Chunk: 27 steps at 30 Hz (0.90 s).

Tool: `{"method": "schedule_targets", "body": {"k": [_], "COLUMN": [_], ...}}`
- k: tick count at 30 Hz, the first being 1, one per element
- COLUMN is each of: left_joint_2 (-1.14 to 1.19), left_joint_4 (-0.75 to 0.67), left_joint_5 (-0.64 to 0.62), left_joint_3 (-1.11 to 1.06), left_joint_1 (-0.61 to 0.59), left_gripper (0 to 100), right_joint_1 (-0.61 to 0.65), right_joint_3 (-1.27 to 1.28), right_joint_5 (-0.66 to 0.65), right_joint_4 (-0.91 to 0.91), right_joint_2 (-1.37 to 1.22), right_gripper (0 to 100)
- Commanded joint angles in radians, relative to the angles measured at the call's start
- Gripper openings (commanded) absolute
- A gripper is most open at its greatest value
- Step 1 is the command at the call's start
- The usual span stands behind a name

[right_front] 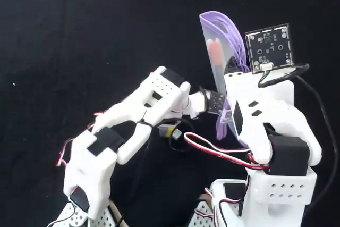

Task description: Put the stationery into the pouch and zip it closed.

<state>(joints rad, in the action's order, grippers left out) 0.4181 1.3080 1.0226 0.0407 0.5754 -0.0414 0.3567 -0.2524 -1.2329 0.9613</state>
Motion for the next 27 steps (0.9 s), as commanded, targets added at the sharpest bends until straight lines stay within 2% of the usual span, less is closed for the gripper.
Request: {"method": "schedule_targets", "body": {"k": [1,4,11,15,18,23,25,27], "left_joint_2": [0.012,0.02,0.021,0.012,0.005,-0.074,-0.094,-0.109], "left_joint_4": [0.002,0.002,0.003,0.015,0.089,0.199,0.18,0.101], "left_joint_5": [0.005,0.003,0.008,0.003,0.003,-0.031,-0.089,-0.158], "left_joint_3": [0.085,0.09,0.091,0.09,0.134,0.234,0.257,0.251], "left_joint_1": [-0.001,0.001,-0.002,-0.005,-0.03,-0.168,-0.246,-0.325], "left_gripper": [19,18,4,4,4,4,4,4], "right_joint_1": [-0.003,-0.003,-0.003,-0.003,-0.003,-0.003,-0.003,-0.003], "right_joint_3": [-0.019,-0.019,-0.019,-0.019,-0.019,-0.019,-0.024,-0.056], "right_joint_5": [-0.006,-0.006,-0.006,-0.006,-0.006,-0.008,-0.008,-0.017], "right_joint_4": [0.02,0.02,0.02,0.02,0.02,0.018,0.009,-0.025], "right_joint_2": [0.012,0.013,0.018,0.018,0.018,0.019,0.019,0.018], "right_gripper": [1.4,1.4,1.4,1.4,1.4,1.4,1.4,1.4]}}
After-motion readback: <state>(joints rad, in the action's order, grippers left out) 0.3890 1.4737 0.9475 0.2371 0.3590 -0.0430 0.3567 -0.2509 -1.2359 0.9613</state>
